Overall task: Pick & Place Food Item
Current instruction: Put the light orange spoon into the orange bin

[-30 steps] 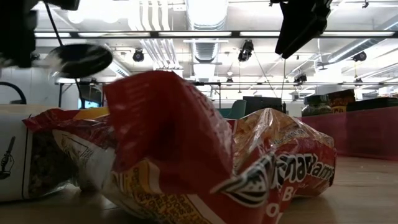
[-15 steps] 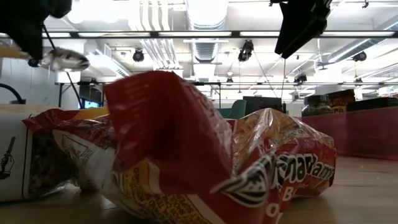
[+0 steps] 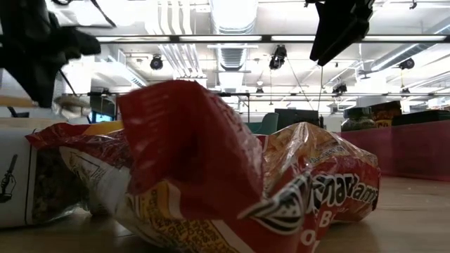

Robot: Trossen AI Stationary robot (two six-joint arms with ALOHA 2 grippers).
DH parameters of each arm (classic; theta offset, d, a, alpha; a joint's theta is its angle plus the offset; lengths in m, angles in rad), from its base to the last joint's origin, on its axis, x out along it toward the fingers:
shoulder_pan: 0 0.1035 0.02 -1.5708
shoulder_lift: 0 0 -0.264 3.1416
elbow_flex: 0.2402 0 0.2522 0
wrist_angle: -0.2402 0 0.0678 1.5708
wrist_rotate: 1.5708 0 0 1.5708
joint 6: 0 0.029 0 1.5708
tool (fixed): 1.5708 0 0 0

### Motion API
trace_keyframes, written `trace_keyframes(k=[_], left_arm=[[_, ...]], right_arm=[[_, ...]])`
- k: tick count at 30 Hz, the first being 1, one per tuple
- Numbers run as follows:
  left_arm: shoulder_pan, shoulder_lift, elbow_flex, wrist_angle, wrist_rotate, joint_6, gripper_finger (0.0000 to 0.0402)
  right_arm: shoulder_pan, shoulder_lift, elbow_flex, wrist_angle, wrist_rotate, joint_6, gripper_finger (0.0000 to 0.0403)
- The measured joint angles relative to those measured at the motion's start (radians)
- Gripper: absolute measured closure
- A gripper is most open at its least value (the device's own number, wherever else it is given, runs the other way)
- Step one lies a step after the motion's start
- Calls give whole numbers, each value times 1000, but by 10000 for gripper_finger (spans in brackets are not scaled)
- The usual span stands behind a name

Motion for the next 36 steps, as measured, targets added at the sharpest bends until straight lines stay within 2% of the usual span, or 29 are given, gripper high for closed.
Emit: trace_keyframes(k=[8, 13, 23, 36], left_arm=[[162, -2, -134, 231, 24, 182, 401], [227, -2, -182, 246, 52, 240, 401], [278, 0, -232, 319, 55, 250, 401], [283, 0, -314, 413, 62, 242, 401]], right_arm=[[0, 0, 0, 19, -6, 5, 122], [0, 0, 0, 21, -9, 7, 122], [0, 0, 0, 50, -1, -1, 122], [0, 0, 0, 73, 0, -1, 122]])
